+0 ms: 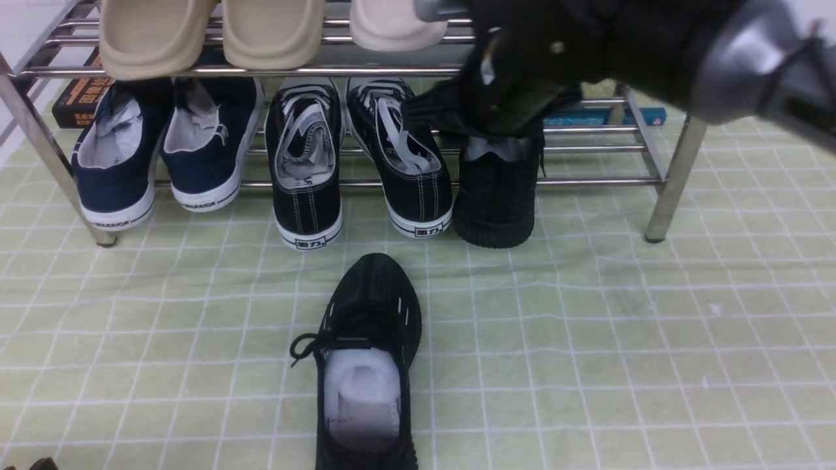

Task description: Take the shoes off the shelf with your hand from the green coffee tablecloth.

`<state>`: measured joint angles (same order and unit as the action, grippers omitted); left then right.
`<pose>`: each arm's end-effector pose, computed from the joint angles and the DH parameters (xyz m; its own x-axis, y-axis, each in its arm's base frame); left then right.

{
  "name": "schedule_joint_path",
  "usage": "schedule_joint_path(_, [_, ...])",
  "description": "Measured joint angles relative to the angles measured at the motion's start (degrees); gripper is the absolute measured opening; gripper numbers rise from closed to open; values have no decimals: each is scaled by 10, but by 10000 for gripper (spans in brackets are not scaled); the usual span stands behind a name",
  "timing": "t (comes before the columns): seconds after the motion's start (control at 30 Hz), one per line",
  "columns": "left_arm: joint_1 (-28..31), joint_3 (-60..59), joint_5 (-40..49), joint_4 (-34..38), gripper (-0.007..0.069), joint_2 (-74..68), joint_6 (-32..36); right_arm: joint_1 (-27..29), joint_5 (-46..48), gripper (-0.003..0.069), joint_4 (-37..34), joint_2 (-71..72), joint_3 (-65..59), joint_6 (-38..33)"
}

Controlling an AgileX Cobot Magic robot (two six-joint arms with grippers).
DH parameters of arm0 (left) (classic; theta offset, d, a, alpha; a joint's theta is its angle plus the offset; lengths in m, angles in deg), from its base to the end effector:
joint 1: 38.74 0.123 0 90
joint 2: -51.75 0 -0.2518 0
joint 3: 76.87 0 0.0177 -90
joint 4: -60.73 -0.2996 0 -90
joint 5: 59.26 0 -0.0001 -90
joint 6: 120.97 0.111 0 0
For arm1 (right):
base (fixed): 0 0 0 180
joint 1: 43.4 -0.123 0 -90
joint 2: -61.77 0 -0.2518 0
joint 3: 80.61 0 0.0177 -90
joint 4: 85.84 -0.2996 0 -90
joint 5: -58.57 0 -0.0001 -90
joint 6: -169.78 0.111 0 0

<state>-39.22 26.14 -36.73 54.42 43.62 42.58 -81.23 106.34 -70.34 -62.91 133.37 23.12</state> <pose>0.1535 0.0034 0.1682 -0.2901 -0.1817 -0.9396 -0.0867 0.9828 -0.1632 0.4215 0.2995 0.2639 -0.7280 -0.0847 -0.6803 -0.2316 0.9644 0.1277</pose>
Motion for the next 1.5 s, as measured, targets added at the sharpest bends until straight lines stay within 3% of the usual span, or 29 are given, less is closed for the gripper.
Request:
schedule_joint_path(0.13, [0, 0, 0, 0, 241, 0, 0, 0, -13, 483, 38, -28, 17, 5])
schedule_joint_path(0.33, [0, 0, 0, 0, 241, 0, 0, 0, -37, 479, 83, -59, 20, 38])
schedule_joint_path(0.47, [0, 0, 0, 0, 241, 0, 0, 0, -53, 441, 127, -78, 21, 74])
schedule_joint_path(0.7, [0, 0, 0, 0, 241, 0, 0, 3, -53, 304, 163, -96, 22, 128])
schedule_joint_path(0.77, [0, 0, 0, 0, 241, 0, 0, 6, -48, 194, 162, -98, 22, 131])
schedule_joint_path(0.8, [0, 0, 0, 0, 241, 0, 0, 7, -47, 184, 161, -98, 22, 131])
schedule_joint_path(0.83, [0, 0, 0, 0, 241, 0, 0, 8, -40, 103, 157, -96, 22, 131])
schedule_joint_path(0.87, [0, 0, 0, 0, 241, 0, 0, 8, -40, 93, 157, -95, 22, 131])
schedule_joint_path(0.9, [0, 0, 0, 0, 241, 0, 0, 8, -33, 17, 143, -90, 22, 126])
schedule_joint_path(1.0, [0, 0, 0, 0, 241, 0, 0, 8, -7, 1, 120, -73, 22, 106])
schedule_joint_path(1.23, [0, 0, 0, 0, 241, 0, 0, -4, 168, 1, 13, 63, 20, -15])
schedule_joint_path(1.37, [0, 0, 0, 0, 241, 0, 0, -18, 245, 1, -8, 132, 21, -52])
schedule_joint_path(1.5, [0, 0, 0, 0, 241, 0, 0, -36, 248, 1, -9, 181, 1, -58])
